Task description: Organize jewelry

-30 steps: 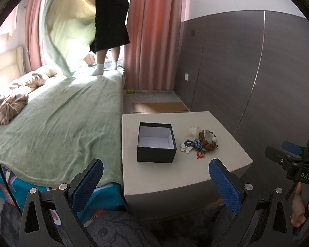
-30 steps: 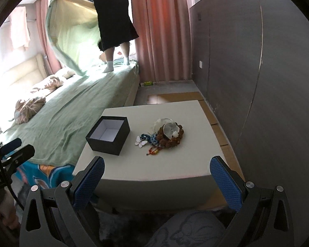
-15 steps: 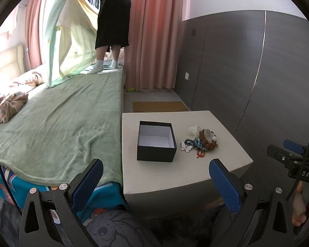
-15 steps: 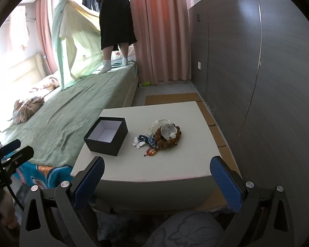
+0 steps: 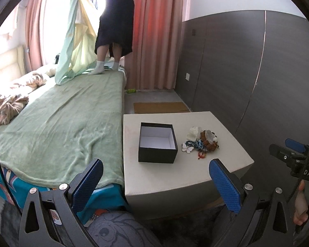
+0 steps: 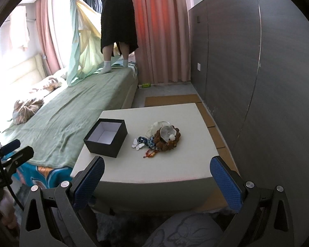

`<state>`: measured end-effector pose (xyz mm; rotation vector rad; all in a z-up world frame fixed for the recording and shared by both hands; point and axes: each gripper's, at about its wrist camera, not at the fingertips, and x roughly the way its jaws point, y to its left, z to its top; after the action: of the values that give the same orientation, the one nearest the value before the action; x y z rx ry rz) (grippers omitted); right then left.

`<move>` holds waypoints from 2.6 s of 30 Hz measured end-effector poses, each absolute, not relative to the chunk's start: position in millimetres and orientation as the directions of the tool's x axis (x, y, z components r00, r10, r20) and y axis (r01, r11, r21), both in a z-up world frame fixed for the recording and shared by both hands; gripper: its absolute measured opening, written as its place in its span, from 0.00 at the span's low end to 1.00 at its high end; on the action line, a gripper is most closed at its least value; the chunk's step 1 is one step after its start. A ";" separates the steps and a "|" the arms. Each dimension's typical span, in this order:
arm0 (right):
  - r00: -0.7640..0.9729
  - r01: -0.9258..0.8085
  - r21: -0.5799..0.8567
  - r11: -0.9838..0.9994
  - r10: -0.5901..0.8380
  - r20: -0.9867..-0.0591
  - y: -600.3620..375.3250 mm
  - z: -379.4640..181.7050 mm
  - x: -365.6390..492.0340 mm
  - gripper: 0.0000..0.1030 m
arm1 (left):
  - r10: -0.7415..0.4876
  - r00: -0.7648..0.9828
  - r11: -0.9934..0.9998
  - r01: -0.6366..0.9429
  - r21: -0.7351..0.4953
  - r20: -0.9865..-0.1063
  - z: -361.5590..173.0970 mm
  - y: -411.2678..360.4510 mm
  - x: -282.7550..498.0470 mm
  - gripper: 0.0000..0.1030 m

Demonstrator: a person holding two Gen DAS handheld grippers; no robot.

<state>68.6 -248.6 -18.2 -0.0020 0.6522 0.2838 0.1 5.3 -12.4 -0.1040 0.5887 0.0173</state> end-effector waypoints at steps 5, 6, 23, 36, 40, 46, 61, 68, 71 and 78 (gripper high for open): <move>0.758 -0.261 0.087 0.961 0.260 -0.599 -248.5 -18.1 68.9 1.00 | -0.014 0.832 0.994 -0.046 -0.095 -0.555 -11.1 6.2 0.2 0.99; 0.757 -0.262 0.088 0.961 0.261 -0.599 -248.4 -17.9 69.0 1.00 | -0.015 0.832 0.995 -0.045 -0.094 -0.555 -11.2 6.2 0.4 0.99; 0.699 -0.244 0.190 0.951 0.308 -0.645 -253.3 -14.6 109.3 1.00 | -0.051 0.769 0.993 -0.031 -0.117 -0.637 -7.2 6.6 48.0 0.99; 0.583 -0.158 0.284 0.946 0.321 -0.747 -280.1 -39.8 170.3 1.00 | -0.185 0.637 0.981 0.077 -0.176 -0.748 -19.9 -14.0 121.4 0.90; 0.540 -0.130 0.338 0.932 0.352 -0.764 -289.7 -46.0 193.2 1.00 | -0.217 0.610 0.976 0.110 -0.189 -0.762 -21.0 -23.3 146.6 0.81; 0.519 -0.075 0.383 0.921 0.364 -0.774 -300.2 -50.3 221.0 1.00 | -0.266 0.557 0.964 0.160 -0.213 -0.787 -21.7 -40.2 189.4 0.72; 0.428 0.101 0.458 0.883 0.378 -0.821 -312.4 -87.0 298.2 0.93 | -0.325 0.363 0.945 0.165 -0.283 -0.873 -61.9 -69.3 295.5 0.50; 0.390 0.112 0.472 0.874 0.398 -0.830 -305.5 -101.9 329.1 0.84 | -0.337 0.275 0.941 0.143 -0.308 -0.901 -83.4 -80.0 327.7 0.46; 0.386 0.121 0.470 0.874 0.395 -0.834 -305.2 -118.0 330.8 0.83 | -0.314 0.252 0.948 0.138 -0.287 -0.915 -99.0 -86.8 340.9 0.45; 0.344 0.142 0.412 0.900 0.346 -0.873 -303.2 -139.7 338.8 0.69 | -0.322 0.197 0.946 0.100 -0.308 -0.926 -135.8 -90.3 355.7 0.38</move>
<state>338.8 -303.2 -139.8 0.4609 1.2249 0.1388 355.7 -90.3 -135.8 -0.1946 1.3428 -0.2983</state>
